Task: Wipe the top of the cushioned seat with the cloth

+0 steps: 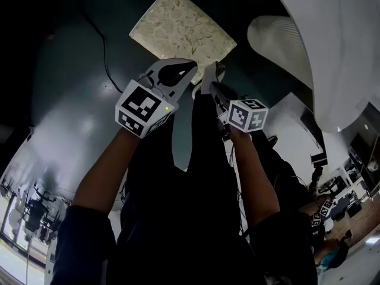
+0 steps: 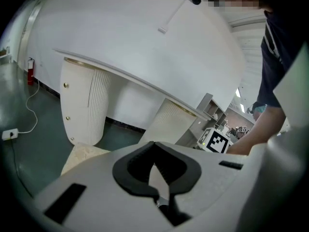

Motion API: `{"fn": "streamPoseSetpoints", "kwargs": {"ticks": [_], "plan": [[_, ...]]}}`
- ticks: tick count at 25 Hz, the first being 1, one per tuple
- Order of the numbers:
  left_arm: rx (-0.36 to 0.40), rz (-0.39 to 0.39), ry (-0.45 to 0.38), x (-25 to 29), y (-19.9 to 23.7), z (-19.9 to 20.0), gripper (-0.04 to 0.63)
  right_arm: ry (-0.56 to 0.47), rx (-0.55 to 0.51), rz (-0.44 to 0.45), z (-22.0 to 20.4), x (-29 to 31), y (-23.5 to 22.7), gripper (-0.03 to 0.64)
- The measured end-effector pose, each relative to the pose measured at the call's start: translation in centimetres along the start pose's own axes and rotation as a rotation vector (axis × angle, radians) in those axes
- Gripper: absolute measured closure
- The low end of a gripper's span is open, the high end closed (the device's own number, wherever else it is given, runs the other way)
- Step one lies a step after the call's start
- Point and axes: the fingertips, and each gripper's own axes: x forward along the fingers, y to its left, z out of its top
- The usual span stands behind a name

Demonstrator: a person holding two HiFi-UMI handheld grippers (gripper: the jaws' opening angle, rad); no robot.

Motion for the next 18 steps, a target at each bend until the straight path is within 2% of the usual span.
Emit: {"fn": "streamPoseSetpoints", "kwargs": {"ticks": [5, 11, 18], "plan": [[0.025, 0.025, -0.069, -2.7, -0.8, 4.8, 0.588, -0.081, -0.093, 0.063, 5.7, -2.4, 5.6, 0.583], [0.037, 0.065, -0.158, -8.7, -2.4, 10.5, 0.588, -0.183, -0.157, 0.142, 11.2, -7.5, 13.4, 0.583], [0.142, 0.107, -0.278, -15.5, -5.6, 18.5, 0.588, -0.303, -0.266, 0.22, 16.7, -14.3, 21.3, 0.583]]}}
